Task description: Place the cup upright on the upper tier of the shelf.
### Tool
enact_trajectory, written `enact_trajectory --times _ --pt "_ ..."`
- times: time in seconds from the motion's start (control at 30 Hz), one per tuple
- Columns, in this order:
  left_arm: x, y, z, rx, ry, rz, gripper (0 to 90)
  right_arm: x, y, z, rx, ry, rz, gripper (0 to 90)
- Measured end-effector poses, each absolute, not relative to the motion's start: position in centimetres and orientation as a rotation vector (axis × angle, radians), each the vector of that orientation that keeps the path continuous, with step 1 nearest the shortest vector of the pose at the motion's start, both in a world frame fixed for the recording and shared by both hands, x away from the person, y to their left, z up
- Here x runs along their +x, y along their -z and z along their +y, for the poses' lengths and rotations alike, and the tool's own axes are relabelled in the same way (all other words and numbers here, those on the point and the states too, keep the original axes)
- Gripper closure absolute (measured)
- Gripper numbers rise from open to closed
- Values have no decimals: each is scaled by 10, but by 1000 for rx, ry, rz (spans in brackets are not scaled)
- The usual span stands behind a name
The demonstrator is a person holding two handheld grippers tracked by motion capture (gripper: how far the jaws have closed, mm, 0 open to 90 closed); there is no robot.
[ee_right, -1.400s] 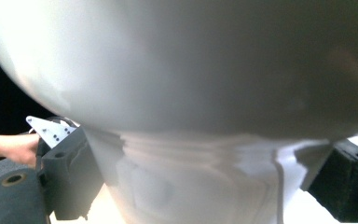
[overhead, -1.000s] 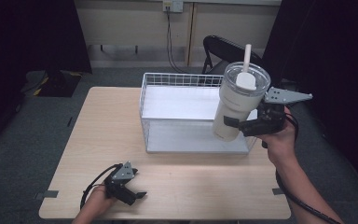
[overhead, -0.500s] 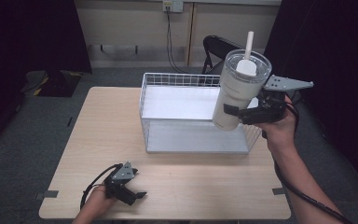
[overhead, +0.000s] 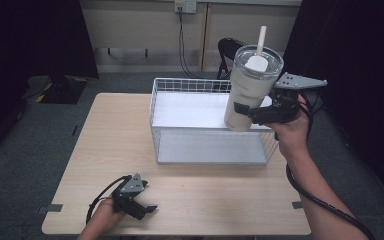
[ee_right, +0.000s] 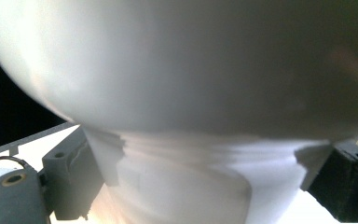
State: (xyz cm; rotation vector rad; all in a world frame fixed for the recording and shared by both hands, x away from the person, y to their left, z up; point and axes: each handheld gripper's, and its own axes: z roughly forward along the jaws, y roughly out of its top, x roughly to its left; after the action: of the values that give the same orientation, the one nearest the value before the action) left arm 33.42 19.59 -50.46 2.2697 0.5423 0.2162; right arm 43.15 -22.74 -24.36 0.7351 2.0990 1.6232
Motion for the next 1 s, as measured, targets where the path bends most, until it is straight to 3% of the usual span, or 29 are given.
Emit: enact_trajectory --times 1.0 --pt "334 505 196 2270 -215 541 71 459 244 -211 790 -1575 2061 106"
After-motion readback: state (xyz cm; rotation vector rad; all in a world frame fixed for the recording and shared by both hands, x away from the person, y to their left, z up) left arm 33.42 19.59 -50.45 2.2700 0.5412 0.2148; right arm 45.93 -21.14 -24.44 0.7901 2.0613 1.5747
